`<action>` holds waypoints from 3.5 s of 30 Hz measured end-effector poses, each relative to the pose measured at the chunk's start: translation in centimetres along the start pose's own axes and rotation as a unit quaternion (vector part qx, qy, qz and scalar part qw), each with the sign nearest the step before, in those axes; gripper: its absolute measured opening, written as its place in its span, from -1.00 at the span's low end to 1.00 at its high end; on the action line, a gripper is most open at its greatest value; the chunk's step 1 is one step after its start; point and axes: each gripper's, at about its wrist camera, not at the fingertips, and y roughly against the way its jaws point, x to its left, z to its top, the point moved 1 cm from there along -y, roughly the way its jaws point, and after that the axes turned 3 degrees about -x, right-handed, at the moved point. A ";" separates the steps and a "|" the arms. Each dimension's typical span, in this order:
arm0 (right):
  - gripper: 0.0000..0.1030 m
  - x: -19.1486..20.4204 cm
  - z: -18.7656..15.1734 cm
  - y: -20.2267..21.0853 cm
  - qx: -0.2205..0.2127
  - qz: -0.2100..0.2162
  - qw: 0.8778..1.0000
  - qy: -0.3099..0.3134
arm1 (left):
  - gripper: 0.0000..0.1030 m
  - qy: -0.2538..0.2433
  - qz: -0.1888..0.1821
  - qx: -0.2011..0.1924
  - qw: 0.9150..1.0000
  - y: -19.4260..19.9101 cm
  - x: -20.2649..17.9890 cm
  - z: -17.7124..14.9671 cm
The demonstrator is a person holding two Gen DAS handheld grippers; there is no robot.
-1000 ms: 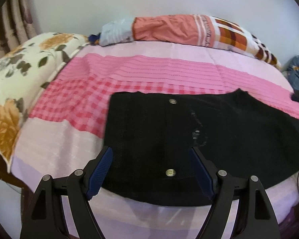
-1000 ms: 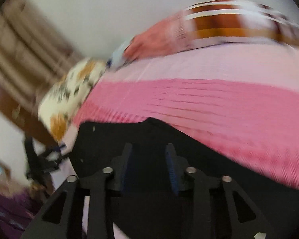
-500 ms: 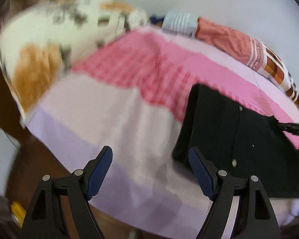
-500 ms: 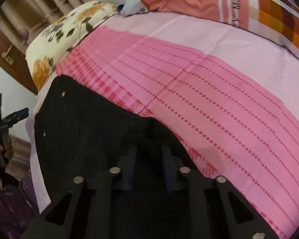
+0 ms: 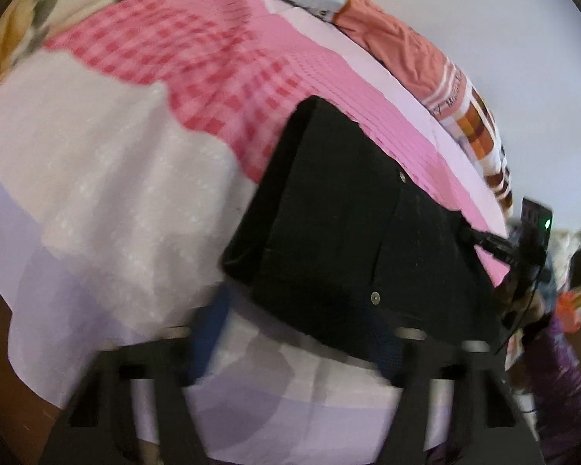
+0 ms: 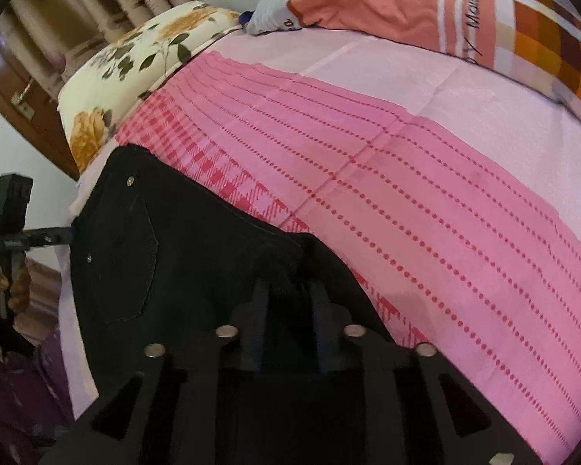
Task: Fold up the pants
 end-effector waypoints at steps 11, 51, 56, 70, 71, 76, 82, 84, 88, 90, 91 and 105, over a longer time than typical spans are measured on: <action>-0.90 1.1 0.1 -0.4 -0.022 -0.012 1.000 0.007 | -0.64 -0.052 0.059 -0.045 0.996 0.6 -1.9 1.5; -0.65 0.6 2.4 0.2 0.020 0.014 0.999 0.043 | 0.04 -0.061 0.036 0.010 0.997 -0.8 -1.6 0.1; -0.43 -0.5 2.3 0.5 0.027 0.021 0.999 0.023 | 0.02 -0.035 0.011 0.010 0.999 -0.7 -0.7 0.2; -0.72 0.7 2.3 -0.8 0.032 0.009 0.998 0.055 | -0.45 -0.094 0.062 -0.034 0.993 0.3 -2.6 0.6; -0.66 0.6 2.2 -0.9 0.035 0.009 0.998 0.054 | -0.45 -0.094 0.062 -0.032 0.993 0.3 -2.5 0.6; -0.40 0.0 1.7 -0.2 0.054 0.018 0.997 0.049 | -0.45 -0.098 0.064 -0.026 0.993 0.4 -2.7 0.7; -0.40 0.7 1.1 -1.3 0.083 0.022 0.994 0.065 | -0.44 -0.104 0.070 -0.023 0.992 0.1 -2.9 0.6; -0.40 0.6 1.4 -1.3 0.080 0.031 0.995 0.059 | -0.44 -0.099 0.068 -0.021 0.992 0.0 -2.8 0.6; -0.26 -0.8 1.3 0.2 0.063 0.087 0.994 0.019 | -0.40 -0.092 0.064 -0.018 0.994 0.0 -2.6 0.8; 0.38 -1.5 1.2 -0.1 0.082 0.104 0.991 0.003 | -0.38 -0.094 0.064 -0.017 0.993 0.0 -2.6 0.8; 0.42 -1.6 0.9 -0.2 0.088 0.109 0.990 -0.002 | -0.38 -0.095 0.065 -0.016 0.993 -0.1 -2.6 0.9; -0.67 0.2 2.6 -2.1 0.042 0.060 0.997 0.032 | -0.27 -0.096 0.064 -0.022 0.993 -0.1 -2.5 0.9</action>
